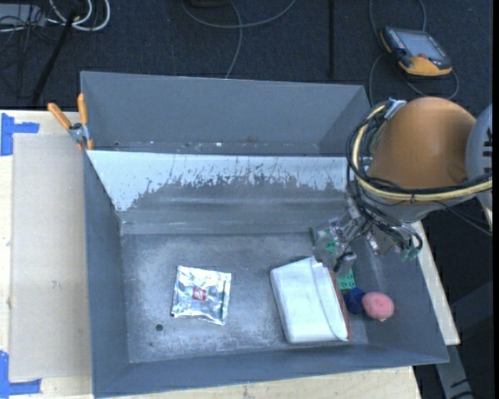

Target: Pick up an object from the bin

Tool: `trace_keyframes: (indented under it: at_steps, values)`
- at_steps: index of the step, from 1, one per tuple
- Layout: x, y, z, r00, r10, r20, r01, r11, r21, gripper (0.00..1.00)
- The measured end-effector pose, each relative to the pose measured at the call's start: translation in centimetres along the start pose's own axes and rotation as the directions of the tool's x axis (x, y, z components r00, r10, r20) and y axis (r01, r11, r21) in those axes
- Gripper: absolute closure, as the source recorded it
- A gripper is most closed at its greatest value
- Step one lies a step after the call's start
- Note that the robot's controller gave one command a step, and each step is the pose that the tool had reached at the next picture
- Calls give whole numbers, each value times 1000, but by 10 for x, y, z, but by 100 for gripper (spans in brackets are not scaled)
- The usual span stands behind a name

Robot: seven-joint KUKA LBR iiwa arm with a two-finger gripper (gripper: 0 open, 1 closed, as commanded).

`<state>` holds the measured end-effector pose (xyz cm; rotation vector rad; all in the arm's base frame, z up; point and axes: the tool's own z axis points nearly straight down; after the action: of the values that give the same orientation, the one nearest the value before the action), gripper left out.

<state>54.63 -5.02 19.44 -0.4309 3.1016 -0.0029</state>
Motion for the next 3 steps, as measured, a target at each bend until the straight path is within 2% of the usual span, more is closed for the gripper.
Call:
trace_keyframes:
  at_steps: [1, 2, 3]
  values:
    - [2, 0, 5, 1000, 3, -9, -3, 1000, -4, 0]
    - [-41, -55, 103, 998, -54, -10, 54, 999, -4, 0]
    - [-28, -19, 127, 995, -103, -12, 103, 995, -8, 0]
